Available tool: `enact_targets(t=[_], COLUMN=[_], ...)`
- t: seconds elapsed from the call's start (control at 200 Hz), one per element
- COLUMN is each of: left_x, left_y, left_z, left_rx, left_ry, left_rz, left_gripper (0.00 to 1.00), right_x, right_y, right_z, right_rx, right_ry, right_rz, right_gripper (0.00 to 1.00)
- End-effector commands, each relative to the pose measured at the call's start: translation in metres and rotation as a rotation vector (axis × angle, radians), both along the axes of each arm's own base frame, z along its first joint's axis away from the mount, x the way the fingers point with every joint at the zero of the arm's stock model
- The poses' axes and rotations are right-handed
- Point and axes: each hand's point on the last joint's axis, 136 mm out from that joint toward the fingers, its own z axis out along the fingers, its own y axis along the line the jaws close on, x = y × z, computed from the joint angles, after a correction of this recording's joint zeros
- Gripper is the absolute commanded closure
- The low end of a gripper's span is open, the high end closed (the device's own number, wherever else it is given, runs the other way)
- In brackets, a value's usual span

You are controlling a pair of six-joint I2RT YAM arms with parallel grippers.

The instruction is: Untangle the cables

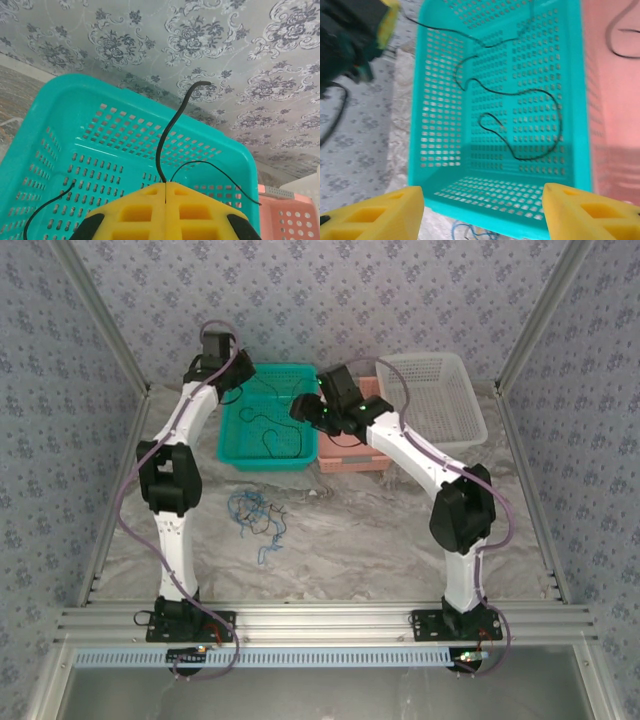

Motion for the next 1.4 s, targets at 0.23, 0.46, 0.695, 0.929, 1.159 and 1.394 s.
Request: enact_targets(t=[0.23, 0.46, 0.695, 0.929, 1.159, 1.394], left_x=[-0.044, -0.125, -0.225, -0.292, -0.308, -0.3], left_y=[-0.023, -0.071, -0.095, -0.093, -0.08, -0.074], left_z=[0.132, 0.304, 0.419, 0.47, 0.464, 0.454], left_rx=[-0.112, -0.321, -0.402, -0.507, -0.434, -0.371], left_ry=[-0.205, -0.464, -0.678, -0.768, -0.745, -0.732], left_rz=[-0.078, -0.303, -0.452, -0.518, -0.47, -0.42], left_gripper=[1.0, 1.0, 1.0, 1.0, 1.0, 1.0], right_x=[0.009, -0.013, -0.045, -0.059, -0.067, -0.064], right_y=[-0.069, -0.073, -0.06, -0.072, -0.056, -0.026], right_z=[-0.03, -0.001, 0.056, 0.076, 0.09, 0.083], right_rx=[-0.048, -0.051, -0.087, -0.257, -0.221, -0.116], right_ry=[-0.01, -0.121, -0.313, -0.429, -0.479, -0.443], right_rz=[-0.11, -0.087, -0.004, -0.001, 0.036, 0.093], right_gripper=[0.43, 0.36, 0.27, 0.24, 0.24, 0.81])
